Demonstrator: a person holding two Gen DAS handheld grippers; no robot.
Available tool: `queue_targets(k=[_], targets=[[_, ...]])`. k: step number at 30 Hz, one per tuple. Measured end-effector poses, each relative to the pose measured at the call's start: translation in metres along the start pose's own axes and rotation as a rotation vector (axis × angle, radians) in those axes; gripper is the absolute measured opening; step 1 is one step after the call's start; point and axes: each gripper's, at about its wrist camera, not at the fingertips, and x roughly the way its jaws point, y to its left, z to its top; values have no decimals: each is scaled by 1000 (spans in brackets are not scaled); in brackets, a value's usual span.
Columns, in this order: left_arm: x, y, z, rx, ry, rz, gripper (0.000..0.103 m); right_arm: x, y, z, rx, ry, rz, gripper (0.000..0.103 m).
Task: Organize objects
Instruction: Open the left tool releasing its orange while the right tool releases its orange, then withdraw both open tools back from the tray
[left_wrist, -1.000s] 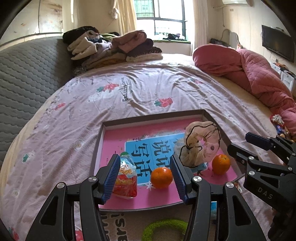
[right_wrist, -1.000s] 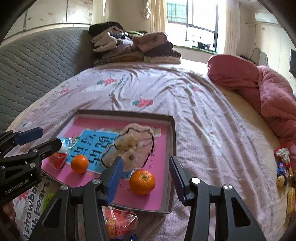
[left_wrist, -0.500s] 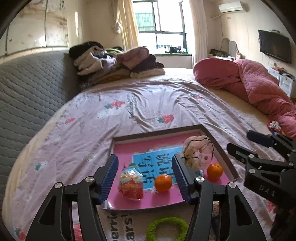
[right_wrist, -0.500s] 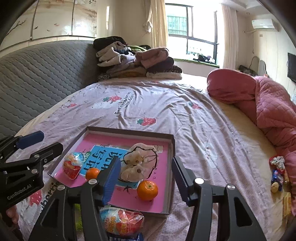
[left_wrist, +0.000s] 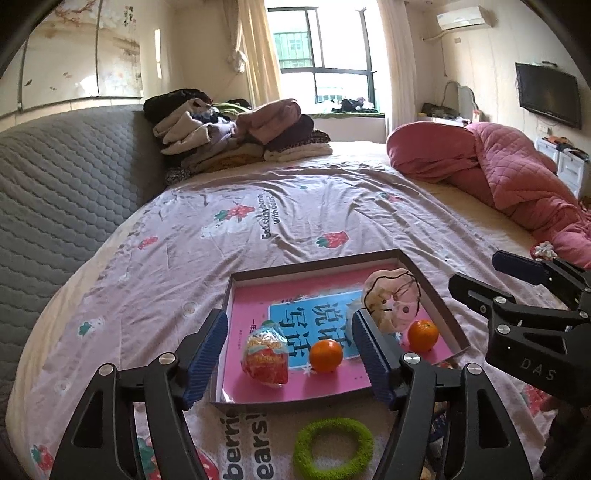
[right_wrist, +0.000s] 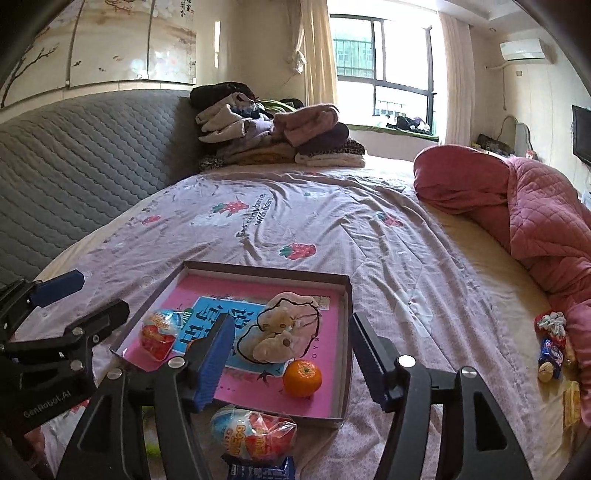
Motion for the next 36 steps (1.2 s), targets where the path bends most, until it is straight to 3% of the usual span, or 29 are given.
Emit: queue_targets(k=[10,20,36], targets=[[-11,-4,-13,4,9,-6,72,-12,11,-9,-38,0,-5,70],[-21,17,-48,-25,36,10,72,-29,26,-26,-63,-24,3,70],[-30,21,-74,-1,13,1,72,-57,37,-57,-21,-83,21,70]])
